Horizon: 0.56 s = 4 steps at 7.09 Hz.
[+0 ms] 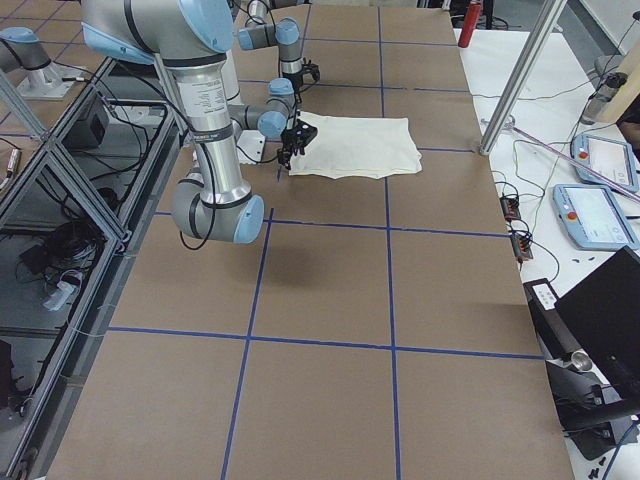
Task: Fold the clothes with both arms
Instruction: 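Lower both grippers onto the shirt's corners nearest the robot and grasp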
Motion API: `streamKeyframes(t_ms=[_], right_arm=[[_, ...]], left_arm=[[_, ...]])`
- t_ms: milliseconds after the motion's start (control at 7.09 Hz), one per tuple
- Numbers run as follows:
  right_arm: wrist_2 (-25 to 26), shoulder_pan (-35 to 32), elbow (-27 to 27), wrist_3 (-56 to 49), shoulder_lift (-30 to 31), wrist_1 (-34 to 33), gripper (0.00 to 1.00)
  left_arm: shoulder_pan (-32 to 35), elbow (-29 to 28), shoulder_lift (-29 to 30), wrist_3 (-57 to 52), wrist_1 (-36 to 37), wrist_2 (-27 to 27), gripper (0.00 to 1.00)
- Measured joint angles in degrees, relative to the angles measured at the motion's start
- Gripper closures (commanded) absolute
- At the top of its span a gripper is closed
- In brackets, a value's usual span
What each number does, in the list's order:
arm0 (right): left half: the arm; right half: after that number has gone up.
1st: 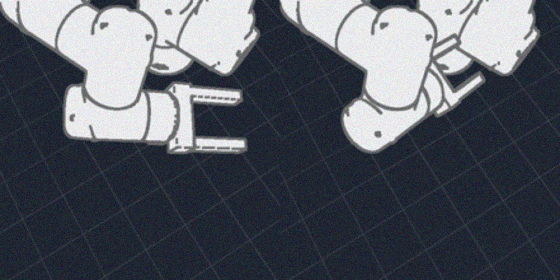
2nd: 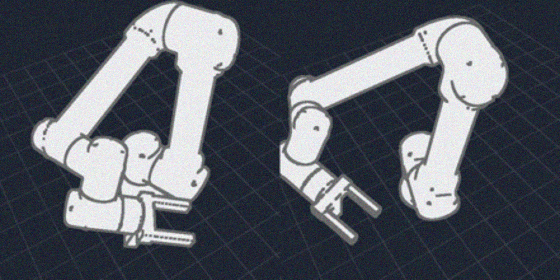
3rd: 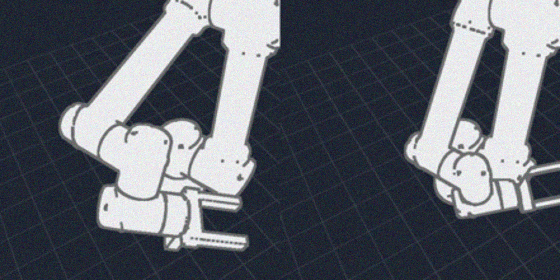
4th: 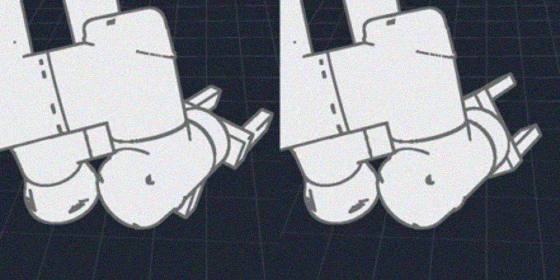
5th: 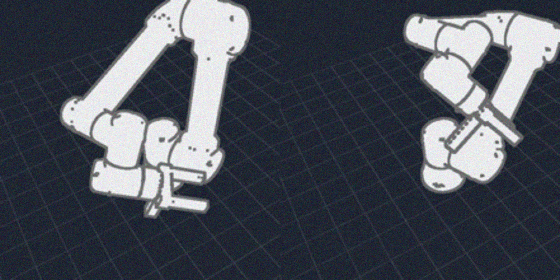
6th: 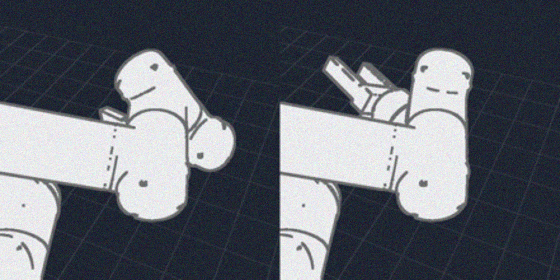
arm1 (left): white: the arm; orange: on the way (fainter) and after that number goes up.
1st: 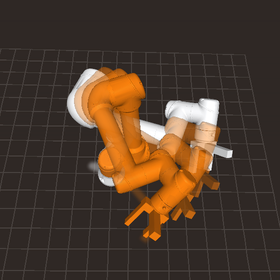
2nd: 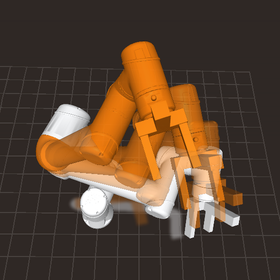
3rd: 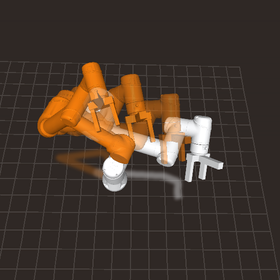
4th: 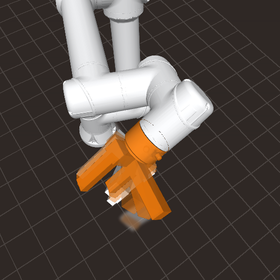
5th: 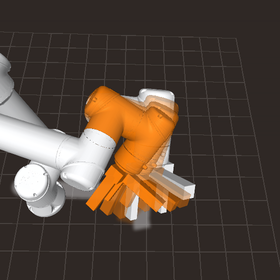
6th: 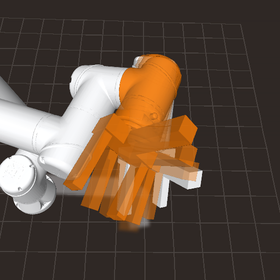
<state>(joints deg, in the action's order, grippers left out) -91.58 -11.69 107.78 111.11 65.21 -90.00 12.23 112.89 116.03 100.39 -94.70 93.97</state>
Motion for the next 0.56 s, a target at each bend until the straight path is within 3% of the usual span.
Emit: streamKeyframes(t_ms=[282, 423, 564], right_arm=[[-0.1, 0.0, -0.8, 0.0, -0.1, 0.0, 0.00], [-0.1, 0.0, -1.0, 0.0, -0.1, 0.0, 0.17], [-0.1, 0.0, -1.1, 0.0, -0.1, 0.0, 0.57]], left_arm=[[0.0, 0.0, 0.1, 0.0, 0.0, 0.1, 1.00], [0.0, 0.0, 0.1, 0.0, 0.0, 0.1, 1.00], [0.0, 0.0, 0.2, 0.0, 0.0, 0.1, 1.00]])
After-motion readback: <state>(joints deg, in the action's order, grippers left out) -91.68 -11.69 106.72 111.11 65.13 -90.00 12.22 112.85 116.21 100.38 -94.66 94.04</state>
